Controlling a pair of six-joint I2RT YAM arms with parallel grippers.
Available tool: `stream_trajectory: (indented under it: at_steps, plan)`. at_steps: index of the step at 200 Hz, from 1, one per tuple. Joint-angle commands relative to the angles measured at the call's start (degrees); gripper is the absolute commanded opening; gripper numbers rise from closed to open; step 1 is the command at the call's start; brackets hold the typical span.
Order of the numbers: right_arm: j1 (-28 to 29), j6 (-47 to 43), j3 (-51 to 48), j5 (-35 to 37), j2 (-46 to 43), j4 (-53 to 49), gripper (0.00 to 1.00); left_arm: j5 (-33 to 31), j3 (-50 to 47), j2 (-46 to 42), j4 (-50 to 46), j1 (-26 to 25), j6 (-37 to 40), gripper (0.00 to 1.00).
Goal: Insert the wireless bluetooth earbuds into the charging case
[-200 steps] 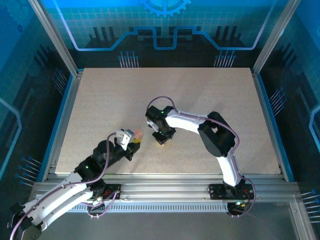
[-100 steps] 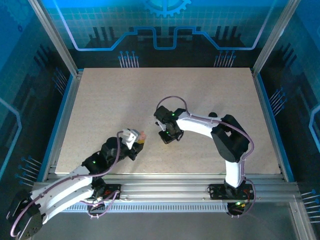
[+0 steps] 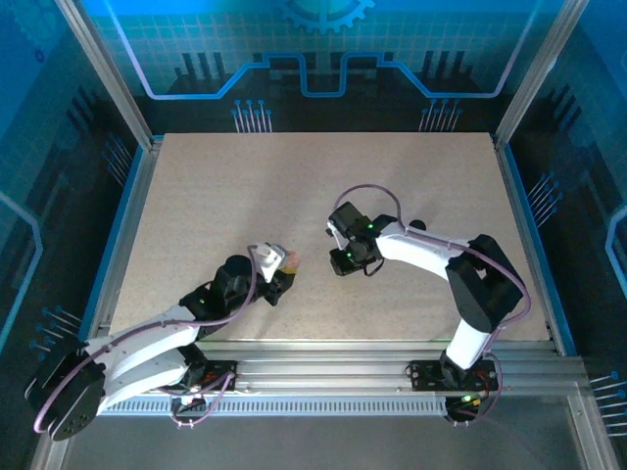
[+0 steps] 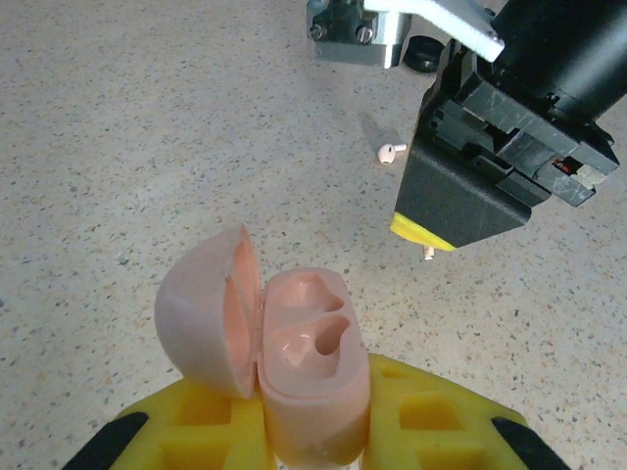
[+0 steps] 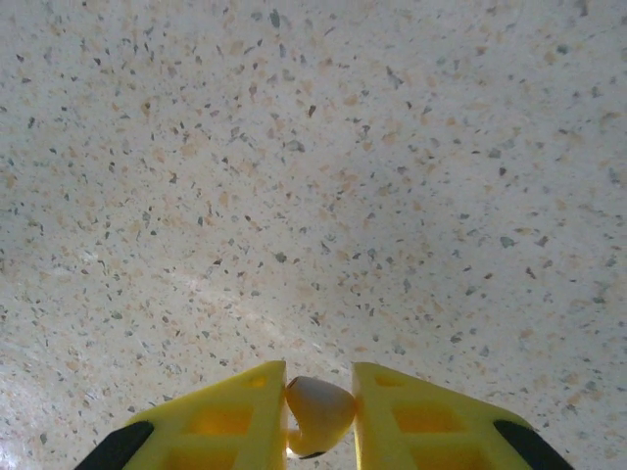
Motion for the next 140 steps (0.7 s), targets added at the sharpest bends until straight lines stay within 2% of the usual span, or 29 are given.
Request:
stream_trajectory:
  at_steps: [1, 53, 140]
  plan:
    - [-1.0, 1.6, -2.1, -1.7, -2.7, 3.0, 0.22, 2.9, 2.5, 2.5, 3.3, -0.2, -0.9, 0.15]
    - [-2.8, 3.7, -5.8, -2.5, -7.7, 6.6, 0.22, 4.5, 3.9, 10.0, 8.0, -0.2, -1.9, 0.14]
    - [-4.6, 3.7, -9.4, -3.3, -17.0, 9.2, 0.22, 6.1, 5.2, 15.2, 10.7, -0.2, -2.6, 0.14]
